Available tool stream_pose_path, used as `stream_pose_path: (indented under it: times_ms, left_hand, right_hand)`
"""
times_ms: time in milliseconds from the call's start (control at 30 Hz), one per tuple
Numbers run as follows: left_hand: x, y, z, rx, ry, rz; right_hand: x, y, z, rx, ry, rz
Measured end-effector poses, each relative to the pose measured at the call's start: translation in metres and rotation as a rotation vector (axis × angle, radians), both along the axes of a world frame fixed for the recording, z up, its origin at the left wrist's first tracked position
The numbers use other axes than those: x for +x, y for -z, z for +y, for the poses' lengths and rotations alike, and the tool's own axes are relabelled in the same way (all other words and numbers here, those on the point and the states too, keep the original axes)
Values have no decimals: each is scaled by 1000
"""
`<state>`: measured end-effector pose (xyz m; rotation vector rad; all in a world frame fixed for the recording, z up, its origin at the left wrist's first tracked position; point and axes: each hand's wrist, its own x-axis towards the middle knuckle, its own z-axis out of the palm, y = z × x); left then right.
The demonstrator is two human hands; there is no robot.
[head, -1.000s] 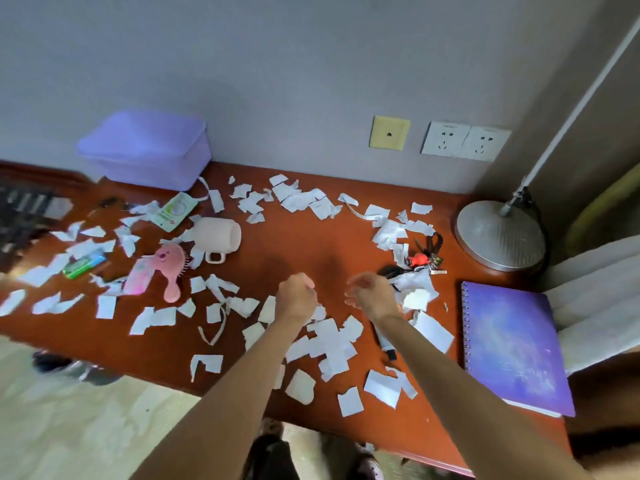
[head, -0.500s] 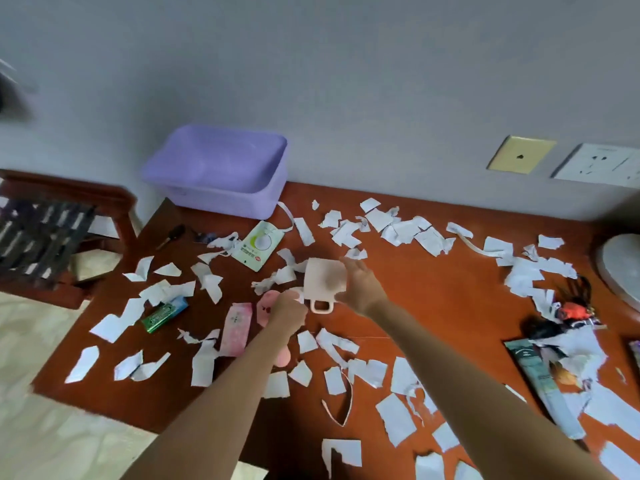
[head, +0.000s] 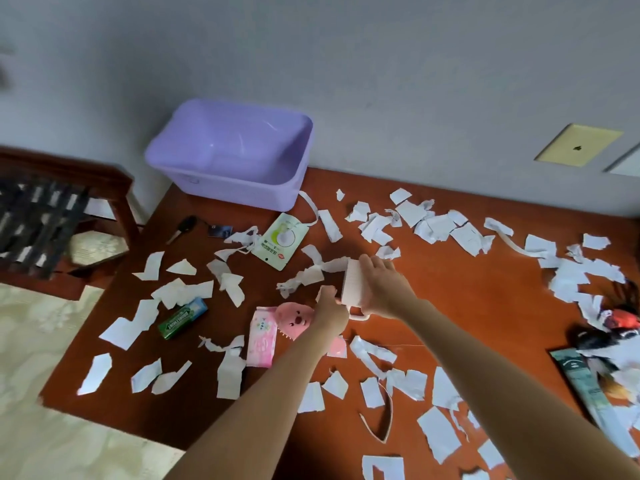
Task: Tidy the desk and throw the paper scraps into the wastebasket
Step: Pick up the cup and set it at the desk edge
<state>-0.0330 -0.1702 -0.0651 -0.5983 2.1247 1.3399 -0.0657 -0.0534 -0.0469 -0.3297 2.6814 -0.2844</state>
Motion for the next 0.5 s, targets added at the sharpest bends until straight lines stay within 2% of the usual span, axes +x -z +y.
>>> stream_pose_path:
  times_ms: [133,233,400,500]
  left_hand:
    - [0,-15,-1,2,70,-21]
    - [3,-28,-11,65,-22,53]
    - [10,-62,-52,197,-223,244]
    - [12,-73,-84,201,-303,293]
  right_hand:
    - [14,-13,7,-211,224,83]
    - [11,-30,1,-476,373,115]
    - [10,-46,-33,-856,378,-11]
    - [10,-47,-65,-941,352,-94]
